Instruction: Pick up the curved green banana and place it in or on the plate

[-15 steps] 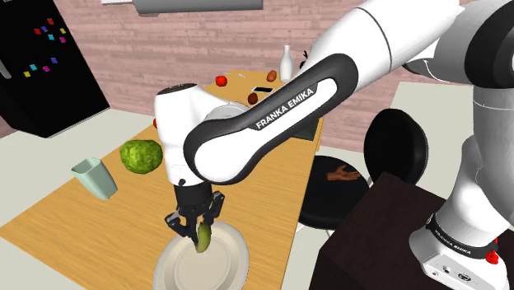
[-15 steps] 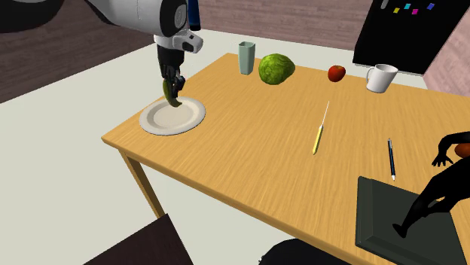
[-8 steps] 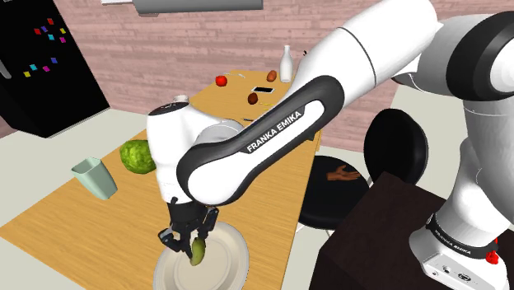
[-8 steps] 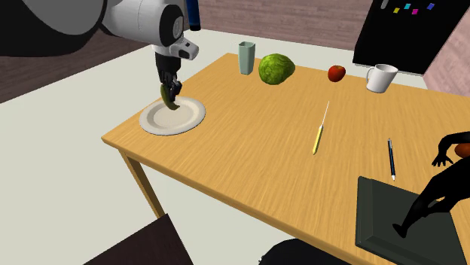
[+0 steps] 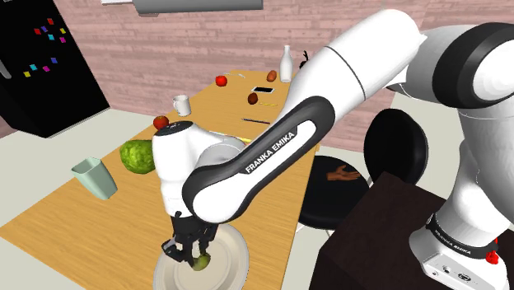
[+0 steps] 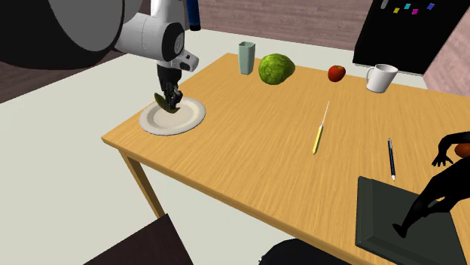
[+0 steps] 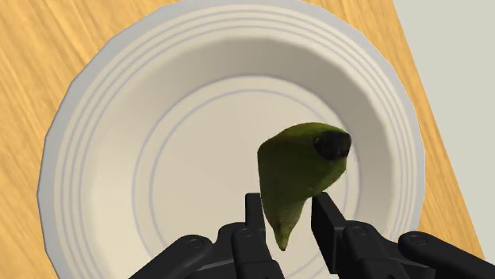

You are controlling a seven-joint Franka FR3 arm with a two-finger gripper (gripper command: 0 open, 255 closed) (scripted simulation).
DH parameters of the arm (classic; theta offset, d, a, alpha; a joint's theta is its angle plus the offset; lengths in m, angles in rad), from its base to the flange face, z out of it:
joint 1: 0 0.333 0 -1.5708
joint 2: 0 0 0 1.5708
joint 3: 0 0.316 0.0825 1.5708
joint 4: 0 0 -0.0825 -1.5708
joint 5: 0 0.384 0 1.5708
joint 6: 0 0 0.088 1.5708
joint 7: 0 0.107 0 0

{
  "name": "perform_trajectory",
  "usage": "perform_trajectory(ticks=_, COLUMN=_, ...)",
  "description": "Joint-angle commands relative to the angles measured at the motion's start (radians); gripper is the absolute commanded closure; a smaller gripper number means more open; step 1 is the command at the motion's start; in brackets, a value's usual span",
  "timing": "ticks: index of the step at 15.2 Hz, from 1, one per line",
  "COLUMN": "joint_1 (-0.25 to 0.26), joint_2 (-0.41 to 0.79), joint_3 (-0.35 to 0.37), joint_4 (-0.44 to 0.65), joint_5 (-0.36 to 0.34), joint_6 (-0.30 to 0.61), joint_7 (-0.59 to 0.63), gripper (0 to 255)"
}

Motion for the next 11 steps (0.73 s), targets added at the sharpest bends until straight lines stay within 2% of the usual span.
perform_trajectory(ticks=1, joint_1=-0.002, joint_2=0.018, joint_3=-0.008, joint_4=-0.009, joint_5=-0.005, joint_6=0.017, joint_7=-0.003, gripper=255)
perform_trajectory(ticks=8, joint_1=-0.003, joint_2=0.018, joint_3=-0.007, joint_4=-0.009, joint_5=-0.005, joint_6=0.017, joint_7=-0.003, gripper=255)
perform_trajectory(ticks=9, joint_1=-0.004, joint_2=0.022, joint_3=-0.009, joint_4=-0.002, joint_5=-0.006, joint_6=0.013, joint_7=-0.006, gripper=0)
perform_trajectory(ticks=11, joint_1=-0.002, joint_2=0.028, joint_3=-0.01, joint_4=0.004, joint_5=-0.007, joint_6=0.013, joint_7=-0.005, gripper=0)
